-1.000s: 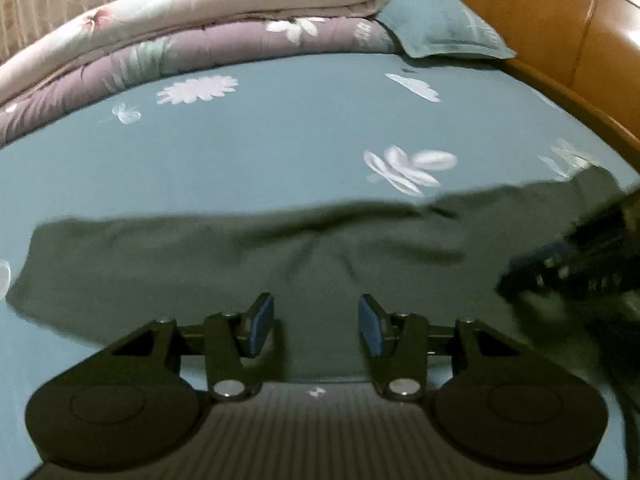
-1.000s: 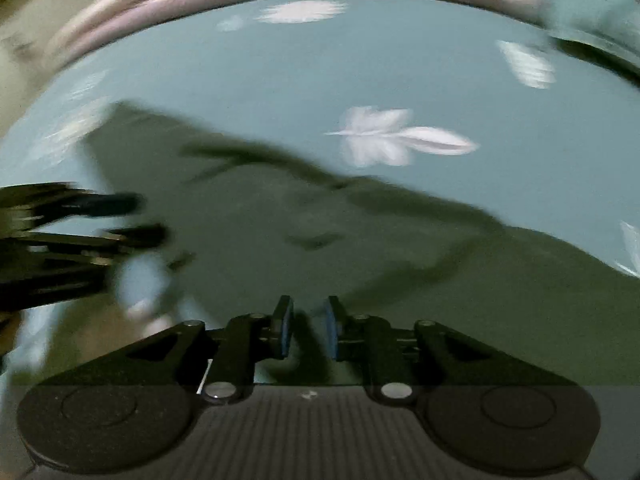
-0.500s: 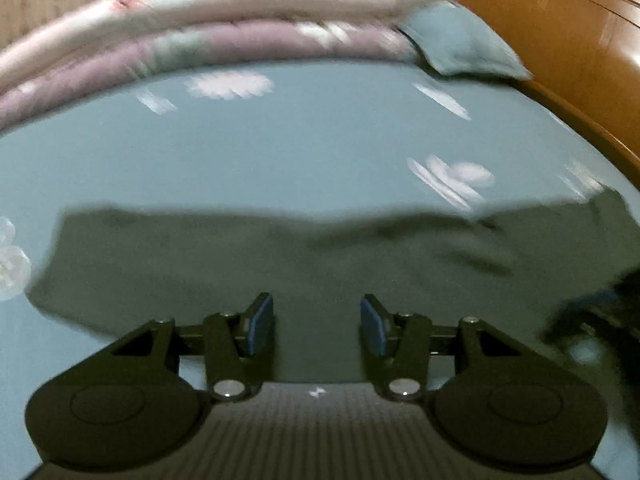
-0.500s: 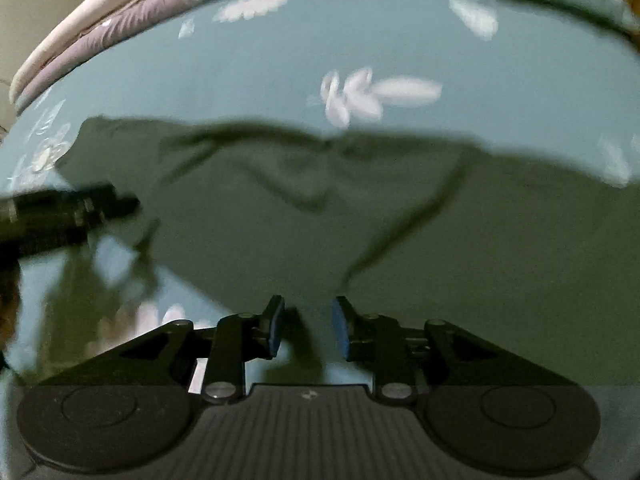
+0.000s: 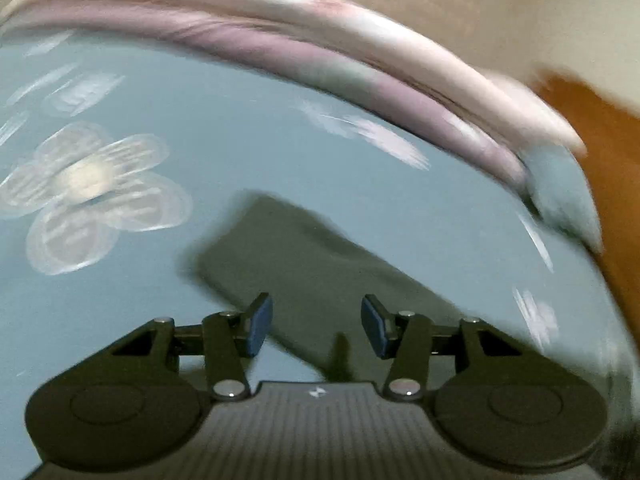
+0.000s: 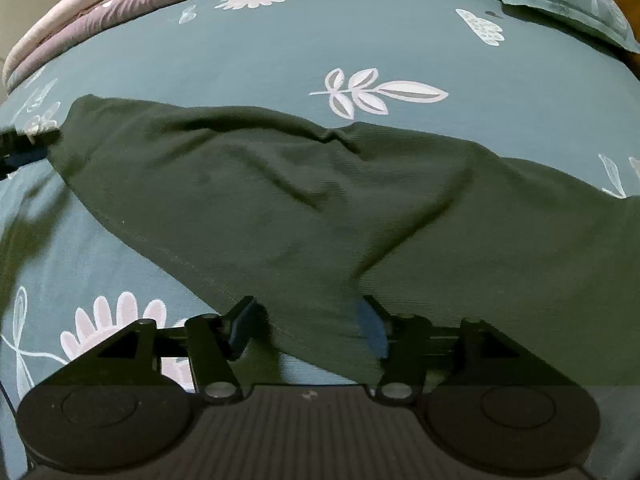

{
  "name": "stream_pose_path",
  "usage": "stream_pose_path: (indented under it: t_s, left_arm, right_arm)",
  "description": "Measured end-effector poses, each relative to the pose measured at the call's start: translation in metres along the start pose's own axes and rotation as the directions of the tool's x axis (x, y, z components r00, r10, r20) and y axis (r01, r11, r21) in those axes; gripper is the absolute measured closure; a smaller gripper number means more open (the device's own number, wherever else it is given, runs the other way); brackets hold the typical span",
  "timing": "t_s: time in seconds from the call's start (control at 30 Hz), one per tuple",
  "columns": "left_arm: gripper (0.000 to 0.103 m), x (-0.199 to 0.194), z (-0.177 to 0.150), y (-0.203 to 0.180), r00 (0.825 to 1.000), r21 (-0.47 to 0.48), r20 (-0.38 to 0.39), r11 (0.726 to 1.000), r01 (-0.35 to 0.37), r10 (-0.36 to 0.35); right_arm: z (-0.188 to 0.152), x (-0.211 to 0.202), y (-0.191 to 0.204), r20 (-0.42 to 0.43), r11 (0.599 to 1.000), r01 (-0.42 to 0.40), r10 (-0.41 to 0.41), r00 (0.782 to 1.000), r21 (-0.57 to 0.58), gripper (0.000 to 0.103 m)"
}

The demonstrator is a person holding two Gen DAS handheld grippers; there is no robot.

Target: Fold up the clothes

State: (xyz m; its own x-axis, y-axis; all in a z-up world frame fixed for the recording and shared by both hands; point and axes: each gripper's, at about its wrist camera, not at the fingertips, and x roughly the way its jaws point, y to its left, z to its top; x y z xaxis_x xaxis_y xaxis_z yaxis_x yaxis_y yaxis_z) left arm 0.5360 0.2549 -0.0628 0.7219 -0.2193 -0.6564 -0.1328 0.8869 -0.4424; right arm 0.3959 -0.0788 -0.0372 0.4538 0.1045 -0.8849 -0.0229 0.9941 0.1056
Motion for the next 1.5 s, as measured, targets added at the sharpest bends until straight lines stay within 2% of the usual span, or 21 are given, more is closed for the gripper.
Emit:
stream_pose_path:
  t_s: [0.1, 0.17, 0.27, 0.5, 0.6, 0.7, 0.73, 0.77, 0.8, 0.83, 0.93, 1.0, 1.03, 1.07, 1.23, 1.33, 1.37, 1.43, 1.5]
  left_arm:
    - [0.054, 0.003, 0.002, 0.045, 0.998, -0.213, -0.020, 0.975, 0.055, -0.061]
    - [0.045, 0.008, 0.002, 0.060, 0.989, -0.284, -0.017, 0.949, 0.138, -0.149]
    - [0.043, 0.024, 0.009, 0.062, 0.977, -0.302, -0.012, 0.932, 0.200, -0.213]
    - [0.040, 0.066, 0.036, 0.056, 0.959, -0.269, 0.007, 0.923, 0.276, -0.285]
    - [0.045, 0.067, 0.041, 0.057, 0.950, -0.246, -0.023, 0.922, 0.297, -0.312]
    - [0.050, 0.064, 0.038, 0.054, 0.961, -0.205, -0.038, 0.943, 0.262, -0.275]
    - [0.063, 0.063, 0.037, 0.052, 0.965, -0.190, -0.042, 0.950, 0.247, -0.260]
    - [0.092, 0.061, 0.036, 0.051, 0.969, -0.175, -0.046, 0.957, 0.233, -0.244]
    - [0.100, 0.060, 0.035, 0.050, 0.972, -0.159, -0.050, 0.963, 0.219, -0.229]
    - [0.099, 0.059, 0.034, 0.048, 0.975, -0.144, -0.053, 0.968, 0.204, -0.214]
    - [0.099, 0.036, 0.037, 0.036, 0.987, -0.074, 0.015, 0.984, 0.162, -0.161]
    - [0.099, 0.028, 0.041, 0.032, 0.990, -0.043, 0.025, 0.990, 0.138, -0.137]
    - [0.090, 0.025, 0.043, 0.030, 0.992, -0.030, 0.027, 0.992, 0.126, -0.125]
    - [0.088, 0.022, 0.045, 0.028, 0.993, -0.016, 0.029, 0.993, 0.114, -0.114]
    - [0.090, 0.007, 0.055, 0.020, 0.998, 0.051, 0.041, 0.997, 0.055, -0.057]
    - [0.072, -0.002, 0.062, 0.015, 0.998, 0.091, 0.049, 0.996, 0.019, -0.024]
    - [0.069, -0.002, 0.061, 0.006, 0.998, 0.124, 0.040, 0.992, 0.037, -0.042]
    - [0.068, 0.006, 0.053, -0.019, 0.993, 0.212, -0.019, 0.970, 0.121, -0.120]
    - [0.066, 0.018, 0.041, -0.045, 0.978, 0.284, -0.101, 0.937, 0.206, -0.184]
  right_arm:
    - [-0.001, 0.000, -0.001, 0.001, 1.000, -0.012, 0.012, 1.000, 0.024, 0.040]
    - [-0.004, -0.001, -0.005, 0.008, 0.998, -0.030, 0.030, 1.000, 0.058, 0.038]
    - [-0.005, -0.001, -0.008, 0.017, 0.994, -0.051, 0.049, 0.999, 0.095, 0.035]
    - [-0.008, 0.000, -0.008, 0.022, 0.994, -0.058, 0.057, 0.998, 0.094, 0.035]
    - [-0.008, 0.000, -0.008, 0.022, 0.993, -0.067, 0.065, 0.998, 0.098, 0.034]
    - [-0.008, 0.001, -0.007, 0.023, 0.994, -0.070, 0.068, 0.997, 0.087, 0.032]
    - [-0.009, 0.001, -0.007, 0.024, 0.994, -0.070, 0.069, 0.997, 0.082, 0.031]
    - [-0.009, 0.001, -0.007, 0.025, 0.994, -0.072, 0.070, 0.997, 0.077, 0.030]
    - [-0.009, 0.001, -0.007, 0.027, 0.995, -0.073, 0.071, 0.997, 0.072, 0.030]
    - [-0.009, 0.002, -0.006, 0.027, 0.995, -0.072, 0.070, 0.997, 0.068, 0.030]
    - [-0.008, 0.001, -0.005, 0.022, 0.996, -0.068, 0.067, 0.998, 0.056, 0.030]
    - [-0.008, 0.001, -0.006, 0.025, 0.995, -0.072, 0.070, 0.997, 0.063, 0.030]
    - [-0.007, 0.001, -0.007, 0.026, 0.995, -0.073, 0.071, 0.997, 0.067, 0.030]
    - [-0.007, 0.001, -0.007, 0.026, 0.995, -0.073, 0.071, 0.997, 0.068, 0.030]
    - [-0.007, 0.002, -0.005, 0.022, 0.997, -0.067, 0.066, 0.998, 0.048, 0.030]
    - [-0.007, 0.004, -0.004, 0.025, 0.996, -0.075, 0.074, 0.997, 0.047, 0.025]
    - [-0.006, 0.005, -0.003, 0.024, 0.996, -0.073, 0.073, 0.997, 0.041, 0.023]
    - [-0.005, 0.007, 0.002, 0.017, 0.998, -0.061, 0.060, 0.998, 0.018, 0.020]
    - [-0.005, 0.008, 0.008, 0.011, 0.999, -0.043, 0.043, 0.999, -0.006, 0.019]
